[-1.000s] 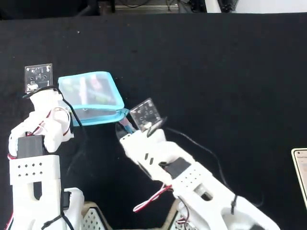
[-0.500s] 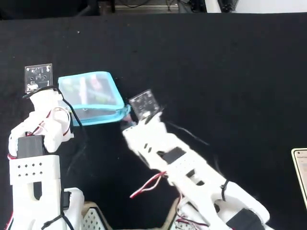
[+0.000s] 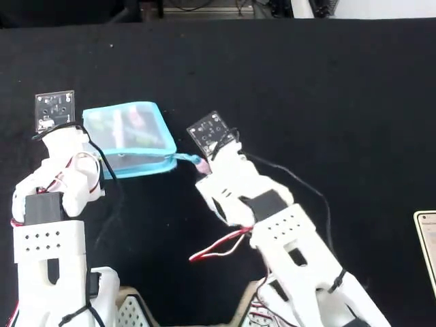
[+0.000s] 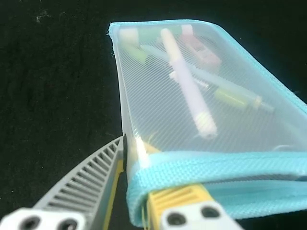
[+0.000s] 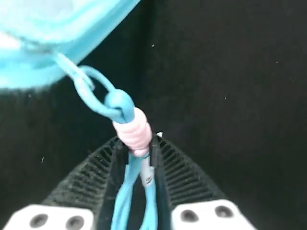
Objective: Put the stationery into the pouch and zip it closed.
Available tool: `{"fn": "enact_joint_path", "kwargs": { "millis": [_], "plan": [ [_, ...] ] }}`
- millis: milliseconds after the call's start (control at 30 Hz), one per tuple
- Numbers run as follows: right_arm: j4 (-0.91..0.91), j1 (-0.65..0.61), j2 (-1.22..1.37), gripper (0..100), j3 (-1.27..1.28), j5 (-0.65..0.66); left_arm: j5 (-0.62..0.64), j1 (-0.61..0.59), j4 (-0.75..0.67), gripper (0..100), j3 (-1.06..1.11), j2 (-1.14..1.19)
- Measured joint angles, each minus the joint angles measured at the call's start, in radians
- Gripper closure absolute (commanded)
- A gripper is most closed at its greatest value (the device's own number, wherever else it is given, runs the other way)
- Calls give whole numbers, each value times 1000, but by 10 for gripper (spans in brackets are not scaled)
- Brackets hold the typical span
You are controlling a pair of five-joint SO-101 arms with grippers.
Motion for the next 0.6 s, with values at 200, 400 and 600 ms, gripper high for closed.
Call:
{"fn": "enact_joint_path", "kwargs": {
  "millis": [200, 400, 600],
  "plan": [
    [164, -18, 63, 788, -78, 46, 0, 0, 0, 970, 0, 0],
    [163, -69, 64, 787, -89, 55, 0, 0, 0, 970, 0, 0],
    [-78, -103, 52, 787, 5, -29, 0, 0, 0, 970, 0, 0]
  ]
}}
